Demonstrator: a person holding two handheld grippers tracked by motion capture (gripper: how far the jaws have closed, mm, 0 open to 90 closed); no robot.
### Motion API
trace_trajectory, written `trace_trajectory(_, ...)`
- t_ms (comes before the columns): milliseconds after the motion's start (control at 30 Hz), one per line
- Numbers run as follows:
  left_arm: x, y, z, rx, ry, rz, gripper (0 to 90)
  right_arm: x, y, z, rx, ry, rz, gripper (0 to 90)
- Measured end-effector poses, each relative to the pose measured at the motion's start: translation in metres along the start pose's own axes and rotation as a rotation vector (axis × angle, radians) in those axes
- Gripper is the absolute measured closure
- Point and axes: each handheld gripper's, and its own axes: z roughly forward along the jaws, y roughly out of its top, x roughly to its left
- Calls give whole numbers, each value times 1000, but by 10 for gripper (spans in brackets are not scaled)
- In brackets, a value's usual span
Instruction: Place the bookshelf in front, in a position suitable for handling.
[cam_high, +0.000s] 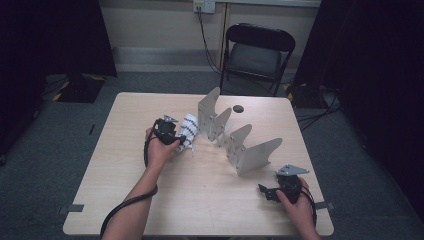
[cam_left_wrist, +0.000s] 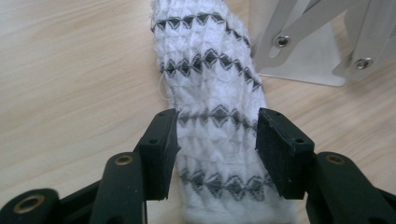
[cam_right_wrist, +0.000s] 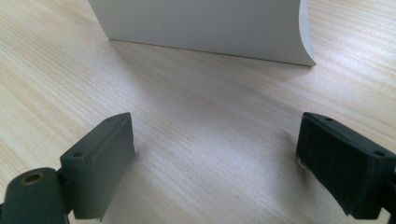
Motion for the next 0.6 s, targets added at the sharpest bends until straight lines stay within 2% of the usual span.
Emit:
trace_trajectory(67, -3, -1, 5, -13, -9, -29, 483, 0, 0, 0, 2, 1, 0, 106)
trace_trajectory(133, -5, -2, 11, 2, -6, -33, 472, 0, 0, 0, 1, 1, 0, 106)
trace_trajectory(200, -4, -5, 18, 25, 17, -34, 488, 0, 0, 0, 2, 1, 0, 106)
trace_trajectory(300, -3, -8, 23, 34, 15, -30, 513, 0, 0, 0, 1, 1, 0, 106)
trace_trajectory(333, -2, -9, 24, 32, 8, -27, 534, 0, 0, 0, 0, 0, 0, 106)
trace_trajectory(367, -1, -7, 24, 35, -15, -13, 628, 0, 0, 0, 1, -1, 2, 106)
trace_trajectory(433, 0, -6, 24, 44, -29, -5, 713, 0, 0, 0, 1, -1, 1, 106)
trace_trajectory(500, 1, -1, 24, 73, -39, 2, 757, 0, 0, 0, 1, 1, 0, 106)
trace_trajectory(567, 2, 5, 21, 58, -32, 26, 776, 0, 0, 0, 2, 0, 1, 106)
trace_trajectory(600, 3, 10, 19, 39, -43, 19, 780, 0, 0, 0, 1, 0, 0, 106)
